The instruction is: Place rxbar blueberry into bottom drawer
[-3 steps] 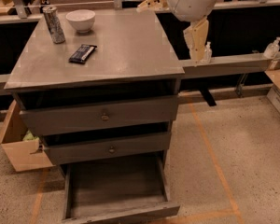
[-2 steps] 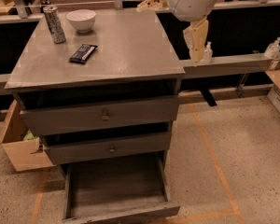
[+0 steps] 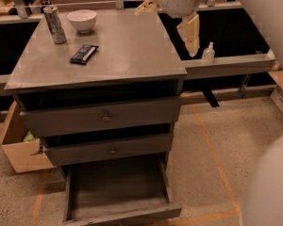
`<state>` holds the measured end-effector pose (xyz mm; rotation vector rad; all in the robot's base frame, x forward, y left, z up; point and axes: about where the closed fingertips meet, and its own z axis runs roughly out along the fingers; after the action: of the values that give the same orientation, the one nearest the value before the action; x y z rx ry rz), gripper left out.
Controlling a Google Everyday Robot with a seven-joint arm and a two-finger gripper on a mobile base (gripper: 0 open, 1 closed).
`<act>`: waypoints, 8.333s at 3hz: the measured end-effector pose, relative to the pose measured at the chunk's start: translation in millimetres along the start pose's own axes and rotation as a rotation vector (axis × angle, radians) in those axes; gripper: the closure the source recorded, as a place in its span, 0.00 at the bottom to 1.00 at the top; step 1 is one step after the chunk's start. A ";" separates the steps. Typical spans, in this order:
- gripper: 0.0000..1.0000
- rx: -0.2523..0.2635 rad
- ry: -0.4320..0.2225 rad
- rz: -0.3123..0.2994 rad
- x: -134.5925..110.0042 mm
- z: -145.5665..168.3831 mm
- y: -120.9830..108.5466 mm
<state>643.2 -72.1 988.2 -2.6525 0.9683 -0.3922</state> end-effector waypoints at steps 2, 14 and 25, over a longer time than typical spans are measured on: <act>0.00 -0.042 0.087 -0.068 54.3 37.4 -40.5; 0.00 -0.016 -0.020 -0.397 -59.3 200.7 -225.0; 0.45 -0.160 0.081 -0.500 -76.8 246.5 -239.0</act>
Offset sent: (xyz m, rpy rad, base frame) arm 0.1189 -0.0061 -0.0040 -0.1993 -0.0313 0.0667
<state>810.9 196.6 835.1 -3.0324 0.3524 -0.5506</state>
